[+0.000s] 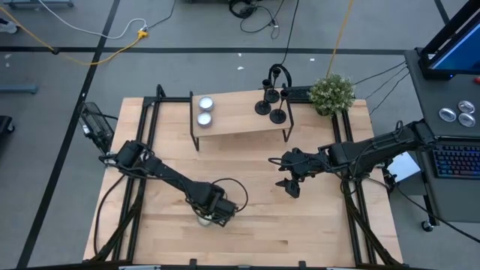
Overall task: Pick & Place candle stick holders
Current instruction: Put the blue candle on the shelf
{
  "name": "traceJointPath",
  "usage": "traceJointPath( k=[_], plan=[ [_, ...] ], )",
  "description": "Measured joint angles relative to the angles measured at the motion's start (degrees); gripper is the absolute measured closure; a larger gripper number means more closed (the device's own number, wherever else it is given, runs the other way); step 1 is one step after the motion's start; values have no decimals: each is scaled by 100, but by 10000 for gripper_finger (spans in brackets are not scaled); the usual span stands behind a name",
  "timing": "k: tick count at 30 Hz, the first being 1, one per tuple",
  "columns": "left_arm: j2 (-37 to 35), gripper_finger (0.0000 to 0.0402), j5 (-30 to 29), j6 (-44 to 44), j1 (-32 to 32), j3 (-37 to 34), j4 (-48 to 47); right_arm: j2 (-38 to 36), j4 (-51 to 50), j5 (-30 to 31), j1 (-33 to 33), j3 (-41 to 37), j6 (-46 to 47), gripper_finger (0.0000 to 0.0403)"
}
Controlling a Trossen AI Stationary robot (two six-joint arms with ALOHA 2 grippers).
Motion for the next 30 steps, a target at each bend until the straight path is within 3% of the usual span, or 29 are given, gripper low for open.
traceJointPath(
  k=[11, 20, 30],
  plan=[
    [0, 107, -6, 63, 1, 0, 39, 0, -2, 1, -1, 0, 2, 110],
    [-2, 8, 225, 184, -33, 13, 121, 0, -2, 0, -1, 0, 2, 110],
    [-4, 33, 198, -189, -205, 11, -70, -1, -2, -1, 0, 0, 20, 110]
  ],
)
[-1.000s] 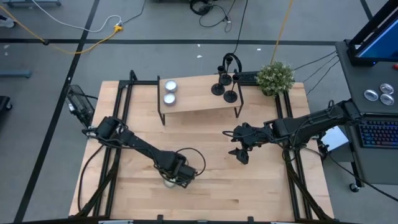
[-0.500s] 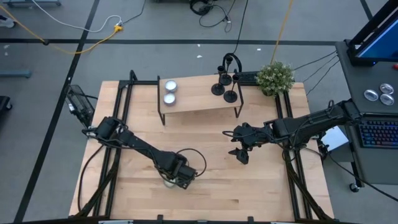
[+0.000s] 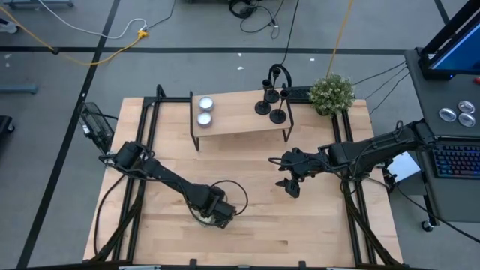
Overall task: Pick & Place candle stick holders
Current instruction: Put the blue candle on the shelf
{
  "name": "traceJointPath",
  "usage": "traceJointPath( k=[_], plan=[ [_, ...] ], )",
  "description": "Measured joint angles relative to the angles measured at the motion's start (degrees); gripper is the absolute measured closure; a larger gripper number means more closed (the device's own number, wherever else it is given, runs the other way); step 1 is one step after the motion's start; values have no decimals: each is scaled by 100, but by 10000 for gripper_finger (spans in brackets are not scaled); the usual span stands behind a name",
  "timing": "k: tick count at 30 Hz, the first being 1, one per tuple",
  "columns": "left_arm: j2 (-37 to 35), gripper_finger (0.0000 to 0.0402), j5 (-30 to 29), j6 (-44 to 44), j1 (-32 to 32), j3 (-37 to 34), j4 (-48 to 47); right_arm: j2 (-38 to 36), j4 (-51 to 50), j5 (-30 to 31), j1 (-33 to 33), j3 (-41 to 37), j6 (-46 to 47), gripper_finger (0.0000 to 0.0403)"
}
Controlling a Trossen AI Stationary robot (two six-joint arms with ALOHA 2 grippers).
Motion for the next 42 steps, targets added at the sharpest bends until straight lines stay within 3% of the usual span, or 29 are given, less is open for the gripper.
traceJointPath(
  k=[28, 38, 42],
  plan=[
    [0, 35, -182, -554, -378, -9, -147, 1, 2, -11, 0, 0, 153, 110],
    [2, 102, -264, -553, -389, -9, -171, 1, 2, -6, -2, 0, 155, 110],
    [2, 103, -321, -558, -389, -9, -170, 0, 4, -2, 0, 0, 155, 110]
  ],
)
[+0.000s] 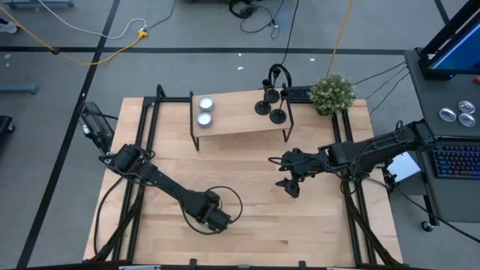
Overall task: Pick & Place candle stick holders
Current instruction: Put the blue candle on the shelf
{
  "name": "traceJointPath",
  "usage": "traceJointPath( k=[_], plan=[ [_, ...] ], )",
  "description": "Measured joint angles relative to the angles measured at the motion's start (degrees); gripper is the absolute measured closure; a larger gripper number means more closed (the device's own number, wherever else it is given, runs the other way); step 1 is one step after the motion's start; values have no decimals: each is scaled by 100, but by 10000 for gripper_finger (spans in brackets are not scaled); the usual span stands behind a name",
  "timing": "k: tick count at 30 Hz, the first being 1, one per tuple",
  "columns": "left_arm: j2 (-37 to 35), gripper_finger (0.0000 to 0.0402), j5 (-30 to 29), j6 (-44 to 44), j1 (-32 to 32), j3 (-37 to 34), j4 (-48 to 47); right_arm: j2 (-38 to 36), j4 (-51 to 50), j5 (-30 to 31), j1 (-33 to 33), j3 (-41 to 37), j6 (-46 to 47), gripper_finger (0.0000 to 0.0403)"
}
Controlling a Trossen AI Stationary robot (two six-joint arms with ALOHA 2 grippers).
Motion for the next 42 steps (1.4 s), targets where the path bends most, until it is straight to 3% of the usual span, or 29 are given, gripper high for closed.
traceJointPath(
  k=[9, 18, 32, 42],
  plan=[
    [-31, 102, -58, 25, 122, 0, -5, 1, 0, 2, 0, 0, 0, 110],
    [-319, 102, -345, 1208, 708, 438, -370, -1, 3, 7, -2, 0, -11, 110],
    [-422, 102, -1659, 3690, 2458, 3072, -3035, 1, 0, 7, -2, 0, -327, 110],
    [-431, 102, -2443, 4880, 3928, 4323, -3434, 1, -6, -7, -2, 0, -459, 110]
  ],
)
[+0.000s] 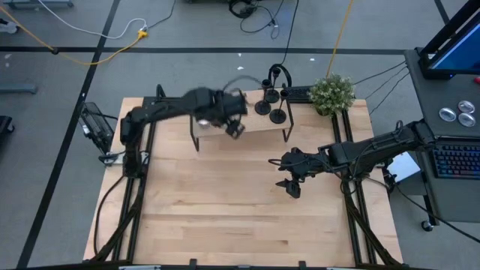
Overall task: Pick & Place candle stick holders
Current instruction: Put the blue candle on the shelf
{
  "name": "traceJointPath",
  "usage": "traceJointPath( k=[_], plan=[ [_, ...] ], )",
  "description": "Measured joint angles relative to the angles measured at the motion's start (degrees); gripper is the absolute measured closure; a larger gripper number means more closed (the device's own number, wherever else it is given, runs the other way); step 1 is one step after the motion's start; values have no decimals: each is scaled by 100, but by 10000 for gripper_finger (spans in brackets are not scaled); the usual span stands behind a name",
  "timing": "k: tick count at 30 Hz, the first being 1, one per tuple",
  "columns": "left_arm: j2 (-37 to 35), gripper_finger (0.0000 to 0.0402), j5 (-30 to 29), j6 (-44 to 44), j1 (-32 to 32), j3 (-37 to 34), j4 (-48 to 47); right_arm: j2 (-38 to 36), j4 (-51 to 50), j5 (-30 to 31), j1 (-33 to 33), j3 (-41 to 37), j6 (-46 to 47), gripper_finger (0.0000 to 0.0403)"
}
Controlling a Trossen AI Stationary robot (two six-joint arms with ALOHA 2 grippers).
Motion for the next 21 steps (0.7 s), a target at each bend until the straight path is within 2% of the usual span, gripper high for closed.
traceJointPath(
  k=[10, 14, 21],
  plan=[
    [77, 102, 25, 1158, 1188, 51, 318, 0, 3, 7, 0, 0, 496, 110],
    [204, 92, 144, 1456, 1327, 50, 436, -2, 3, 9, 0, 0, 629, 110],
    [614, 100, 201, 1671, 1328, 49, 452, -1, 52, 44, -13, 2, 785, 110]
  ],
)
